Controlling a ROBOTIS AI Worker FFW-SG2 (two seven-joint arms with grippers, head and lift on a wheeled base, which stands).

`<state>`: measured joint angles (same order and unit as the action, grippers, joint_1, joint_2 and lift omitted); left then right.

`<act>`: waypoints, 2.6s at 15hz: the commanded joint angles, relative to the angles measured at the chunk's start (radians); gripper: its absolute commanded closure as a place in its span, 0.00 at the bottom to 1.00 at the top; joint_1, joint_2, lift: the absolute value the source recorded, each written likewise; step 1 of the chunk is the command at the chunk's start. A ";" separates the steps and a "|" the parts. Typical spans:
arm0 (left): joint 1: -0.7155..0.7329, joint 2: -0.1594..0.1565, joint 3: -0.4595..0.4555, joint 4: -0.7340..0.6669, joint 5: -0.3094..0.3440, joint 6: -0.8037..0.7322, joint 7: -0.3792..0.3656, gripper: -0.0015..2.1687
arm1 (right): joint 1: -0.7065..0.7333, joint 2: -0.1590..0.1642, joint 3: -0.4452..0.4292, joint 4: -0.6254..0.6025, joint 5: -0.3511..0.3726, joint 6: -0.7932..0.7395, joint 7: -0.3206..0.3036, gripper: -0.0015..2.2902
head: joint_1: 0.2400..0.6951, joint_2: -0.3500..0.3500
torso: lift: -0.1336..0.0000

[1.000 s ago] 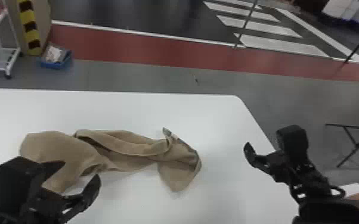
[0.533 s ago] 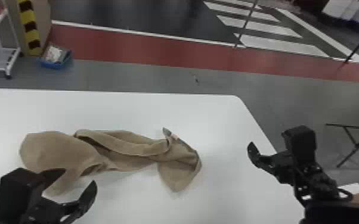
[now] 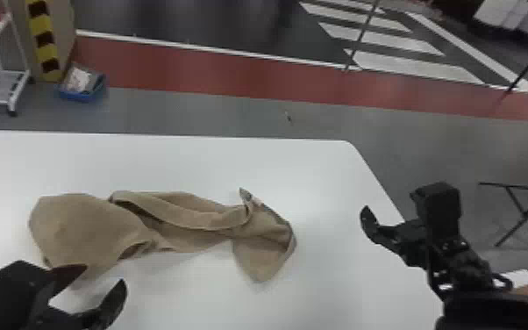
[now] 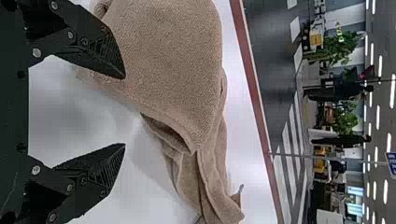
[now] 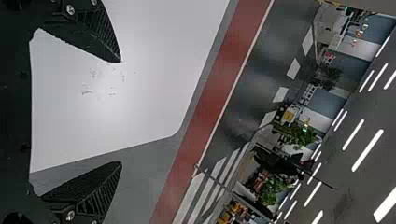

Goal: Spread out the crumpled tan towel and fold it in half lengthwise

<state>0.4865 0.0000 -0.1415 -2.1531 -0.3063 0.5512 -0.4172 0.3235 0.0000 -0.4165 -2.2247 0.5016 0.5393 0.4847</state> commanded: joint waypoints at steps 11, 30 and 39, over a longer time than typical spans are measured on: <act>-0.042 -0.003 0.019 0.045 0.001 0.059 0.020 0.21 | 0.005 0.001 0.002 -0.003 0.000 0.000 0.000 0.05 | 1.00 0.00 | 0.07; -0.005 -0.003 0.062 -0.070 0.018 0.114 -0.046 0.58 | -0.069 0.001 0.053 0.059 0.028 -0.009 0.078 0.05 | 1.00 0.00 | 0.07; 0.018 -0.003 0.080 -0.152 0.032 0.172 -0.104 0.58 | -0.331 0.001 0.361 0.333 0.143 0.187 0.235 0.05 | 1.00 0.24 | 0.07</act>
<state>0.5040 0.0000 -0.0600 -2.3064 -0.2753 0.7234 -0.5204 0.0214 0.0000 -0.0995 -1.9411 0.6393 0.7226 0.7194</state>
